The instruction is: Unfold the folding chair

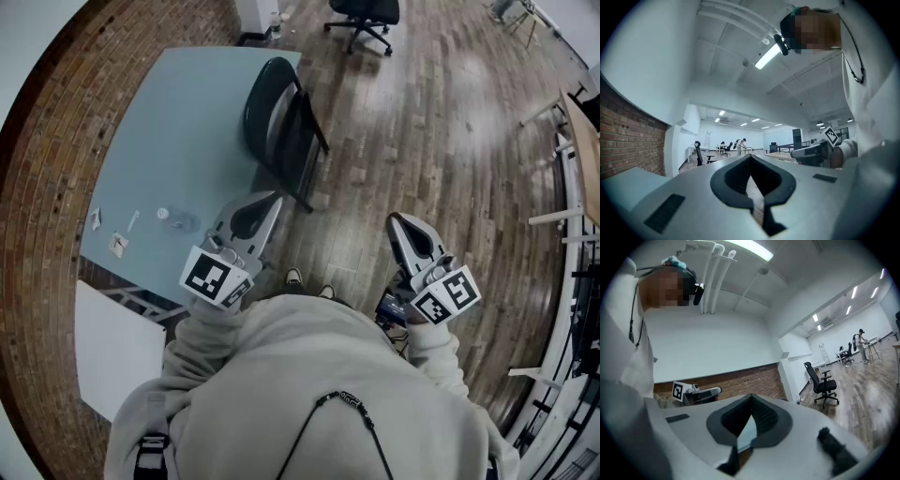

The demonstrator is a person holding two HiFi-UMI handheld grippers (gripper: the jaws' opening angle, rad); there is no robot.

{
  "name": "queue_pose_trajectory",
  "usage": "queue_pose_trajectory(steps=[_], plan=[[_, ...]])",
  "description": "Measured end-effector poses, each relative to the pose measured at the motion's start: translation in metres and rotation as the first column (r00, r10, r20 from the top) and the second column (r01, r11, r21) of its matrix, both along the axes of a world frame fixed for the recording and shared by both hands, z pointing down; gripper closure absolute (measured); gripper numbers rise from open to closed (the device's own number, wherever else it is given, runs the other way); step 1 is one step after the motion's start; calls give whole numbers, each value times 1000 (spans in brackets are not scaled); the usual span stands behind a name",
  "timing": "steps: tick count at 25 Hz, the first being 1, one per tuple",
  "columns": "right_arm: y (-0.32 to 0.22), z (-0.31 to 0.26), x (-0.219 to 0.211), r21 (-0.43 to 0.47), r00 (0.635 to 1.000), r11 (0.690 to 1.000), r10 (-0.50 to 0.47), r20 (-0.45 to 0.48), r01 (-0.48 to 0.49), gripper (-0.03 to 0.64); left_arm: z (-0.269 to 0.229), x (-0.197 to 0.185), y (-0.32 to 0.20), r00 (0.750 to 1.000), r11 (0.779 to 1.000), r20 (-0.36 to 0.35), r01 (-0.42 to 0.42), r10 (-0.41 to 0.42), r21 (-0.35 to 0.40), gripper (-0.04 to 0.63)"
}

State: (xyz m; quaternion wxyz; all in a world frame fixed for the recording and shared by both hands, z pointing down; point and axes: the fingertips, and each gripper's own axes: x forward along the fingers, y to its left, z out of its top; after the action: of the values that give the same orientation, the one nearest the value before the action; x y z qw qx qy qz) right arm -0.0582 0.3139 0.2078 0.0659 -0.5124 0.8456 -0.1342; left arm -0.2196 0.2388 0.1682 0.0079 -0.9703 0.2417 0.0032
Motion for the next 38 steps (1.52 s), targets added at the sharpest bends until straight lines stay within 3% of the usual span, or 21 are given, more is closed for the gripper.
queue_pose_trajectory(steps=[4,8,12,14,18,20,22,24,25,29,35,38], plan=[[-11,29,0,-51,1000,999,-12,-7,12,609,26,-5,-7,999,997,21,30,-29,-70,592],[-49,23,6,-22,996,999,-28,-83,26,609,25,-1,-60,997,996,-40,58,-61,-70,594],[-122,11,11,0,990,1000,26,-137,-26,609,25,12,-124,999,999,-33,-34,35,6,593],[-156,5,5,-1,987,999,49,-150,-49,609,32,0,-159,997,997,-44,-70,69,-19,592],[-233,-13,17,7,988,997,79,-131,-79,609,27,-10,-256,996,997,-71,53,-56,-48,592],[-262,-16,20,12,986,993,118,-119,-118,609,31,-12,-289,998,997,-54,42,-45,-67,592],[-269,-8,24,-3,980,986,167,-113,-168,609,49,-23,-316,998,990,-40,40,-46,-136,592],[-275,-6,41,-13,977,982,185,-104,-187,609,48,-24,-339,992,982,-102,58,-77,-180,592],[-280,-9,52,-7,977,982,189,-102,-191,609,40,-18,-346,990,985,-118,60,-80,-164,592],[-298,-27,85,30,973,977,213,-83,-211,609,20,16,-360,996,997,-74,50,-55,-66,592],[-320,-28,105,32,976,981,192,-99,-189,609,28,32,-360,995,993,-52,78,-83,-90,592],[-339,-18,99,-3,986,990,141,-94,-142,609,45,28,-373,992,986,10,125,-125,-112,592]])
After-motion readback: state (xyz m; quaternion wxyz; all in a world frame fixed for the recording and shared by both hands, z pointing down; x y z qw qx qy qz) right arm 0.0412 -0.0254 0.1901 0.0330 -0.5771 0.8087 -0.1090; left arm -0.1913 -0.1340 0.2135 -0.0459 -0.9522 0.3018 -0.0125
